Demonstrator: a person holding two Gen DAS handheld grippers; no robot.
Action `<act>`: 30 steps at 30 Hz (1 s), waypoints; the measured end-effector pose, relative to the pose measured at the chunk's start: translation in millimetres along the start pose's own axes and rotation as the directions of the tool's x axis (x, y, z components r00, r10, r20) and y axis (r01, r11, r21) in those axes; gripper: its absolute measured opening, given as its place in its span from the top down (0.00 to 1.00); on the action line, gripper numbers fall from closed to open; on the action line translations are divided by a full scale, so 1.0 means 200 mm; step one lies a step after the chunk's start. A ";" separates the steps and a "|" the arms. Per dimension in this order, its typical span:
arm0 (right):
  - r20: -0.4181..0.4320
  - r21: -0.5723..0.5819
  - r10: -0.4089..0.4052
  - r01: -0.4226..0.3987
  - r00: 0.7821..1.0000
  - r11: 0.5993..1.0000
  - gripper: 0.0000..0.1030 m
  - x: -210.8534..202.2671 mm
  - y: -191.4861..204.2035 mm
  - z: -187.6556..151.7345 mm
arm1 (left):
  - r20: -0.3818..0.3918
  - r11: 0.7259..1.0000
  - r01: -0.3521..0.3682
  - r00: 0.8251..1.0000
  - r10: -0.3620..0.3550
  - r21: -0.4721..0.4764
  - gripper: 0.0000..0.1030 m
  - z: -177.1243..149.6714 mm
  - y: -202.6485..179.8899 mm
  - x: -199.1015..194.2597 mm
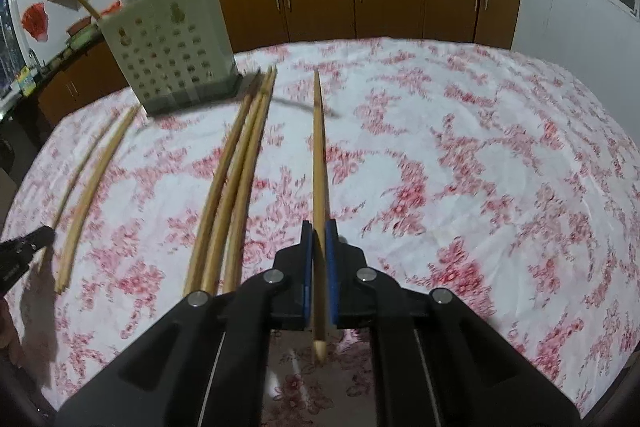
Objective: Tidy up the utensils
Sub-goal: 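Lift both held chopsticks upright and carry them over the green holder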
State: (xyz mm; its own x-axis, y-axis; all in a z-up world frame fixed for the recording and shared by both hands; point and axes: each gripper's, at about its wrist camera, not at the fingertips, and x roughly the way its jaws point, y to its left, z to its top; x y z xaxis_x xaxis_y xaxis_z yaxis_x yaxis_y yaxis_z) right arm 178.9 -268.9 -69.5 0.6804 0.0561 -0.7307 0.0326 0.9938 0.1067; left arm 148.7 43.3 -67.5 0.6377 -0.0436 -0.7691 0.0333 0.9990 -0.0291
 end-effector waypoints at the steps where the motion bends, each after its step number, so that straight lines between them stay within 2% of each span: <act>1: 0.018 -0.002 0.004 -0.004 1.000 1.000 0.92 -0.03 0.00 0.01 | 0.014 1.000 0.004 1.000 -0.004 -0.007 0.92 0.01 0.00 -0.02; 5: 0.128 0.007 0.020 -0.021 0.992 1.000 0.92 -0.19 -0.04 0.09 | 0.127 0.999 0.017 0.992 -0.011 -0.048 0.92 0.14 0.02 -0.18; 12: 0.301 0.045 0.044 -0.060 0.953 0.997 0.92 -0.41 -0.08 0.29 | 0.278 0.987 0.071 0.960 -0.028 -0.144 0.93 0.35 0.08 -0.39; 17: 0.374 0.046 0.057 -0.080 0.926 0.996 0.92 -0.49 -0.07 0.42 | 0.340 0.986 0.086 0.940 -0.032 -0.146 0.93 0.48 0.09 -0.47; 21: 0.400 0.041 0.069 -0.093 0.914 0.995 0.92 -0.52 -0.06 0.50 | 0.356 0.989 0.073 0.934 -0.021 -0.132 0.93 0.55 0.09 -0.48; 24: 0.408 0.039 0.114 -0.142 0.906 0.989 0.92 -0.58 -0.06 0.58 | 0.361 0.989 0.088 0.932 -0.040 -0.118 0.93 0.58 0.08 -0.52; 26: 0.432 0.026 0.150 -0.179 0.889 0.984 0.92 -0.65 -0.04 0.63 | 0.375 0.989 0.108 0.925 -0.063 -0.100 0.93 0.61 0.07 -0.57; 30: 0.503 -0.023 0.234 -0.258 0.832 0.966 0.92 -0.82 0.02 0.75 | 0.416 0.991 0.129 0.904 -0.099 -0.046 0.93 0.70 0.00 -0.71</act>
State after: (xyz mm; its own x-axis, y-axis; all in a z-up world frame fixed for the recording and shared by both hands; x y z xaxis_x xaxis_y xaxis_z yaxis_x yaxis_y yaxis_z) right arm 177.6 -289.3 150.9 0.9420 0.2307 -0.2437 -0.1606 0.9476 0.2761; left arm 165.5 48.9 130.5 0.8933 -0.1411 -0.4267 0.0801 0.9842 -0.1577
